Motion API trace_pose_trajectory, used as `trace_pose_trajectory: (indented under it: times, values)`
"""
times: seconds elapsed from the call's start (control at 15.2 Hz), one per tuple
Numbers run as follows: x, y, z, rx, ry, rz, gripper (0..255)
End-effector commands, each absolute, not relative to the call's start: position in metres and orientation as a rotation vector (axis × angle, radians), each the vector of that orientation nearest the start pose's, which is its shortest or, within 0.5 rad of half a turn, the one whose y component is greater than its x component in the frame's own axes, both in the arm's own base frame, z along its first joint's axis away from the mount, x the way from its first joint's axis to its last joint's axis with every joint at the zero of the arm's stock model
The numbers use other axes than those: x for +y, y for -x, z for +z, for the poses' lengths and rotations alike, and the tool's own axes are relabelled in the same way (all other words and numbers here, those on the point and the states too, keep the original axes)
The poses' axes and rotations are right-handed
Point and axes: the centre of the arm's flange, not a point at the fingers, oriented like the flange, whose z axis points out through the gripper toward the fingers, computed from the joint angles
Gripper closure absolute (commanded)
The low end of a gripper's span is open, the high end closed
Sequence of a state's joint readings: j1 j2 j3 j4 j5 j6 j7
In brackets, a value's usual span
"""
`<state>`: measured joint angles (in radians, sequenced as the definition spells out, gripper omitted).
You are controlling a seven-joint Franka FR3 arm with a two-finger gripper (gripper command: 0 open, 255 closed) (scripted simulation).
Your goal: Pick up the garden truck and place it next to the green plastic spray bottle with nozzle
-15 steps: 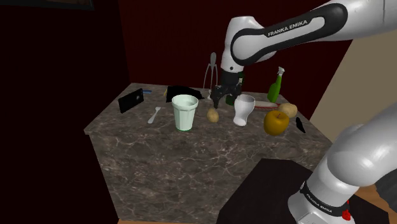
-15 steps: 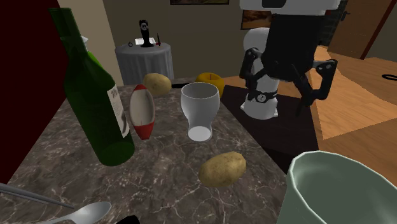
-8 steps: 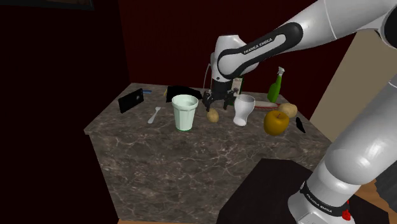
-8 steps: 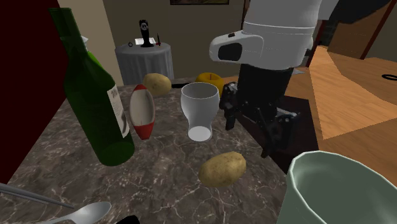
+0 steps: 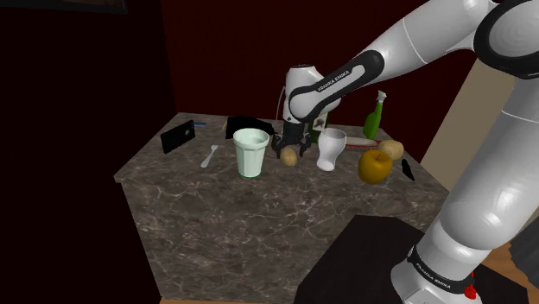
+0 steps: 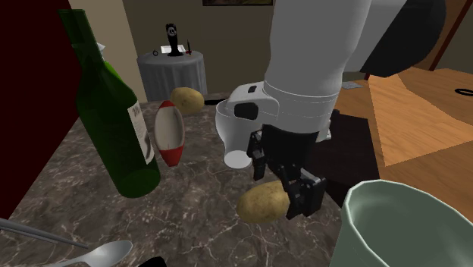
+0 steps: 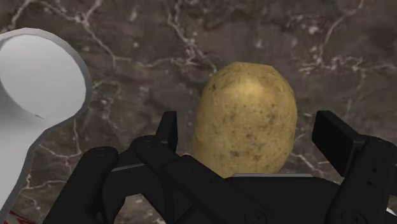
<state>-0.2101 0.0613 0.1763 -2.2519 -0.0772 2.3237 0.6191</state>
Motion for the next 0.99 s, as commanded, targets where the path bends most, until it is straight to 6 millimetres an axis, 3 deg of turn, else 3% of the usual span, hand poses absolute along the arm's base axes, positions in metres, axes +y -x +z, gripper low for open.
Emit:
trace_pose_trajectory:
  times: [0.0,0.59,0.66,0.92]
  values:
    - [-0.0201,-0.5291,0.3282,0.942,3.039,-0.040,0]
    - [-0.0202,-0.5292,0.3252,0.942,3.039,-0.040,0]
    - [-0.0202,-0.5292,0.3252,0.942,3.039,-0.040,255]
    - [-0.0202,-0.5292,0.3251,0.942,3.039,-0.040,255]
